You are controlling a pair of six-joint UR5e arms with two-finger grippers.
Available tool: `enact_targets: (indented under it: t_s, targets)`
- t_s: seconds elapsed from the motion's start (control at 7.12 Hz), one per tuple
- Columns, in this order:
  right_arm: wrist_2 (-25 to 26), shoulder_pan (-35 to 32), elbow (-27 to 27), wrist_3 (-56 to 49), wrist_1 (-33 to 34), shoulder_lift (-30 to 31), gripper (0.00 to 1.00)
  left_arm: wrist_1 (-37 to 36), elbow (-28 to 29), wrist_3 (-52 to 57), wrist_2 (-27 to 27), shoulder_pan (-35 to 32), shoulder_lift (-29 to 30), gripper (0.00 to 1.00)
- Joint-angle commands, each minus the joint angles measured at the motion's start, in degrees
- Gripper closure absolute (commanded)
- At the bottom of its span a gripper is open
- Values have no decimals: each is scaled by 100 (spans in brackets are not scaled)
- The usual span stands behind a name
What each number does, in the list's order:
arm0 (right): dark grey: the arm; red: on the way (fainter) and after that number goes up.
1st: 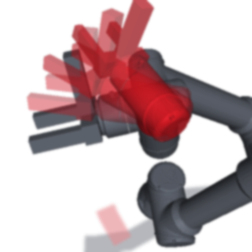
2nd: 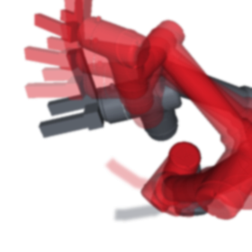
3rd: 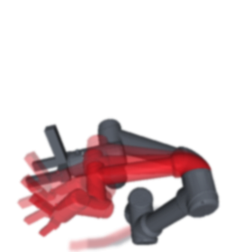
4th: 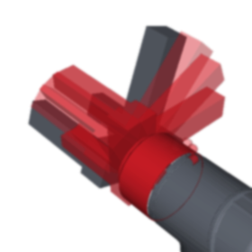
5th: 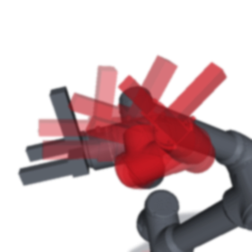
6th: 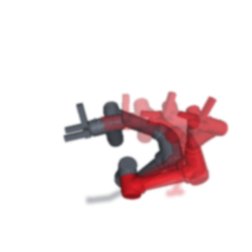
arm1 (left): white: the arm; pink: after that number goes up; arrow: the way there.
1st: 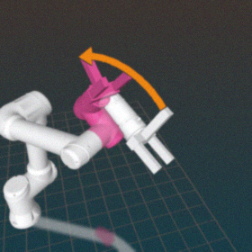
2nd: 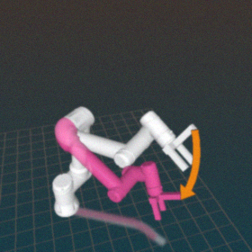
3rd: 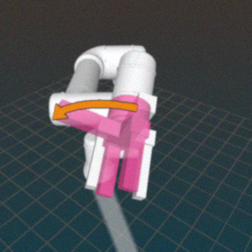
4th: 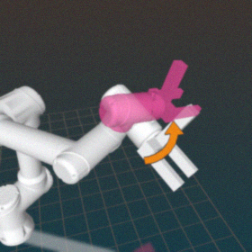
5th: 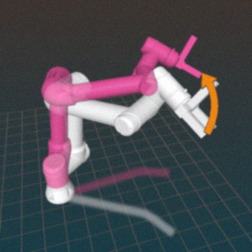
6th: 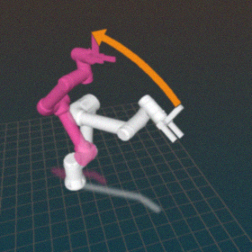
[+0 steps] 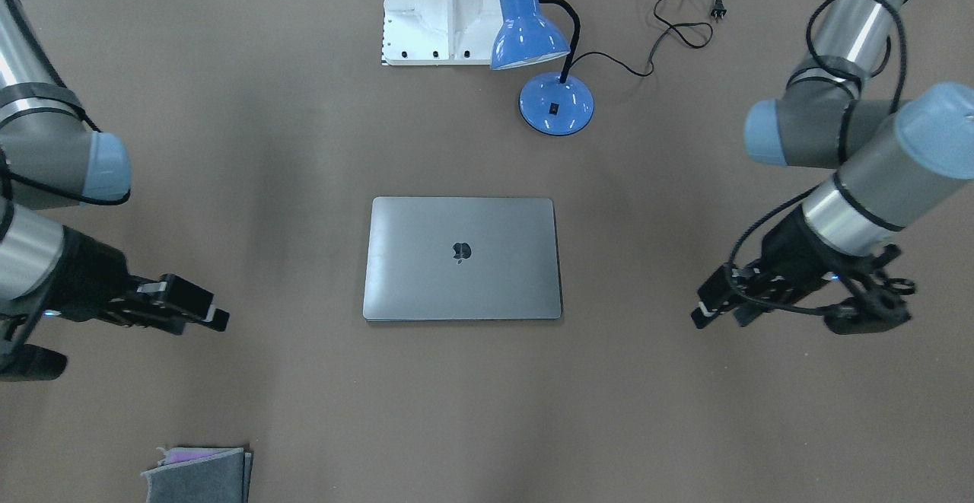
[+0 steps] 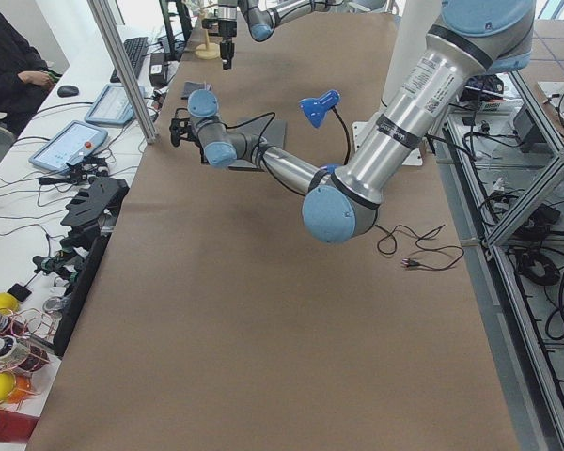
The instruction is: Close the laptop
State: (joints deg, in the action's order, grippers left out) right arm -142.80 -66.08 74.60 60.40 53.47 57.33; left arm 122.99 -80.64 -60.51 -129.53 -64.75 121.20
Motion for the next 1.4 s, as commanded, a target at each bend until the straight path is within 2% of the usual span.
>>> enact_targets:
  t_s: [0.0, 0.14, 0.28, 0.42, 0.56, 0.7, 0.84, 0.98, 1.26]
  targets:
    - [189, -719, 20, -2483, 1037, 618, 0, -2177, -957, 2277, 51, -974, -481, 2]
    - [670, -992, 37, -3638, 1774, 839, 0, -3261, -1450, 3281, 69, -1431, -726, 2]
    - [1388, -1221, 54, -4902, 2347, 1041, 0, -3846, -1594, 3726, 43, -1818, -955, 2]
    - [1691, -1606, 55, -6055, 2996, 1252, 0, -3896, -1604, 4322, -1, -2127, -1453, 2]
    - [1633, -1958, 72, -6423, 3490, 1376, 0, -3879, -1630, 4485, -19, -2339, -1937, 2]
    - [1450, -2197, 211, -6522, 3591, 1778, 0, -3705, -1657, 4695, -28, -2489, -2568, 2]
    - [1239, -2242, 709, -6523, 3609, 2417, 0, -3451, -1805, 4758, -28, -2508, -3088, 2]
    - [1115, -2243, 1166, -6463, 3679, 2884, 0, -3422, -1745, 4742, -237, -2534, -3224, 2]
    - [772, -2278, 1652, -6462, 4372, 3090, 0, -3396, -1483, 4723, -432, -2525, -3391, 2]
